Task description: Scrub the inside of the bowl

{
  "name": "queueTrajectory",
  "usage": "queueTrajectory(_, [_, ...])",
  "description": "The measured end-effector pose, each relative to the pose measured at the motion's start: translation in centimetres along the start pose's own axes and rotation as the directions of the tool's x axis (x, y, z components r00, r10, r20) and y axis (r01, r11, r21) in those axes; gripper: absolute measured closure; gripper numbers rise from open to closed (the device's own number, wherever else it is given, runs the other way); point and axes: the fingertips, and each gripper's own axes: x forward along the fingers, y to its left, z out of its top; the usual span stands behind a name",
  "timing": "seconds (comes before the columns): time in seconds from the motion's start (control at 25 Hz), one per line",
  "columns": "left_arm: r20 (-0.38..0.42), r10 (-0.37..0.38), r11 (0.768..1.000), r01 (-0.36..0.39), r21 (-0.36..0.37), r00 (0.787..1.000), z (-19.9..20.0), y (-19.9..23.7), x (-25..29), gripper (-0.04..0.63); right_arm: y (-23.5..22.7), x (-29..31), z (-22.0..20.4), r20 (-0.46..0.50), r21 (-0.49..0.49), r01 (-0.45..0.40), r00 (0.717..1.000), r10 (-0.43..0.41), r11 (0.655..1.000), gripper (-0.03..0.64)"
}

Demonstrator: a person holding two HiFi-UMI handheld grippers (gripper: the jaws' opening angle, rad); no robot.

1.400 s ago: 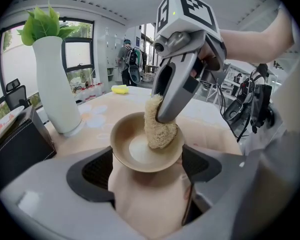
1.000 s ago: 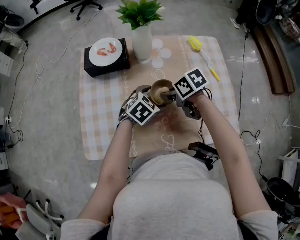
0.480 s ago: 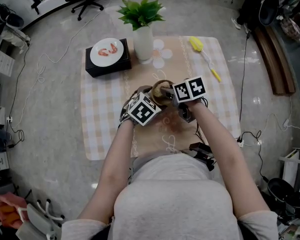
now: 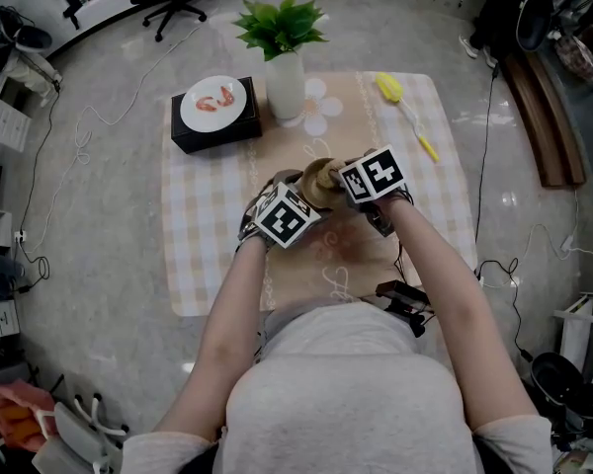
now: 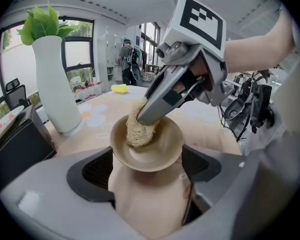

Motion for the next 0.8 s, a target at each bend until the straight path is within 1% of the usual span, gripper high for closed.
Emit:
queueTrajectory(0.2, [-0.001,-0.003,1.0,0.003,-0.004,1.0,0.0,0.1,0.0,0.155,-0.1,-0.5,-1.0,-0.098,-0.032,-0.025,0.995,0.022,0.999,0.514])
queueTrajectory(0.32, [-0.002,-0.002,1.0,0.002,-0.003,1.0,0.0,0.1,0.0,0.155,0.7,-0.9,-1.8,-0.149,-0.041,-0.07,0.987,0.063,0.997,0.514])
queueTrajectory(0.4, [-0.003,-0.003,1.0,0.003,-0.002,1.0,0.0,0.0,0.0,0.155,1.3,-0.9,-2.0,-0.162,-0.046,-0.099,0.983,0.09,0.994,0.514])
queueTrajectory(0.64, [-0.006,-0.005,1.0,0.005,-0.002,1.0,0.0,0.1,0.0,0.155,2.8,-0.3,-1.5,-0.133,-0.039,-0.165,0.978,0.158,0.986,0.514])
queueTrajectory(0.72, [-0.009,-0.005,1.0,0.005,-0.002,1.0,0.0,0.1,0.0,0.155,3.1,0.1,-1.2,-0.11,-0.026,-0.172,0.98,0.168,0.985,0.514])
queueTrajectory(0.8, [-0.009,-0.004,1.0,0.004,-0.002,1.0,0.0,0.1,0.0,0.155,2.9,0.5,-0.8,-0.074,-0.003,-0.159,0.985,0.158,0.987,0.514])
